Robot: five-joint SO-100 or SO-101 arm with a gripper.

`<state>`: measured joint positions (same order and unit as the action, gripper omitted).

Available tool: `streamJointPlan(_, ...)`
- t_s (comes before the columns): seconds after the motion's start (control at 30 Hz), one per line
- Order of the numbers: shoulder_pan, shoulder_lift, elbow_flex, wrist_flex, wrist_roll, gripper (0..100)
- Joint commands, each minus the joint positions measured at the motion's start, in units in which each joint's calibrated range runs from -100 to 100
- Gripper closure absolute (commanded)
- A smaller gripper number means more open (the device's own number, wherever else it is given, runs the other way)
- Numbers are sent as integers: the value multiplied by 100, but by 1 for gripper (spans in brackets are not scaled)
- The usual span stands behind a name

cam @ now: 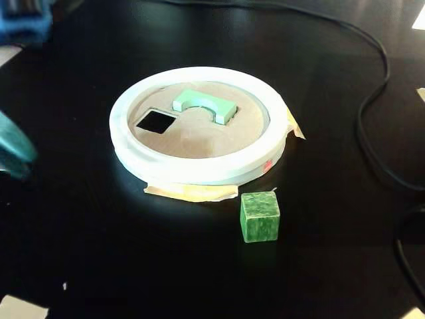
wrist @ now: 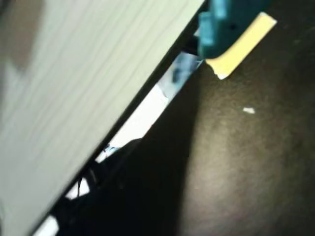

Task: Pick up the U shape block and drop it in corresponding U shaped hole

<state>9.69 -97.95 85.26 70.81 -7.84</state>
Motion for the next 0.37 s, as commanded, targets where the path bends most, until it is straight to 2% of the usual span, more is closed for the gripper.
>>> streamJointPlan(0.0,-45,-205,454,-593,484,28)
streamJointPlan(0.33,117,-205,672,-523,488,27)
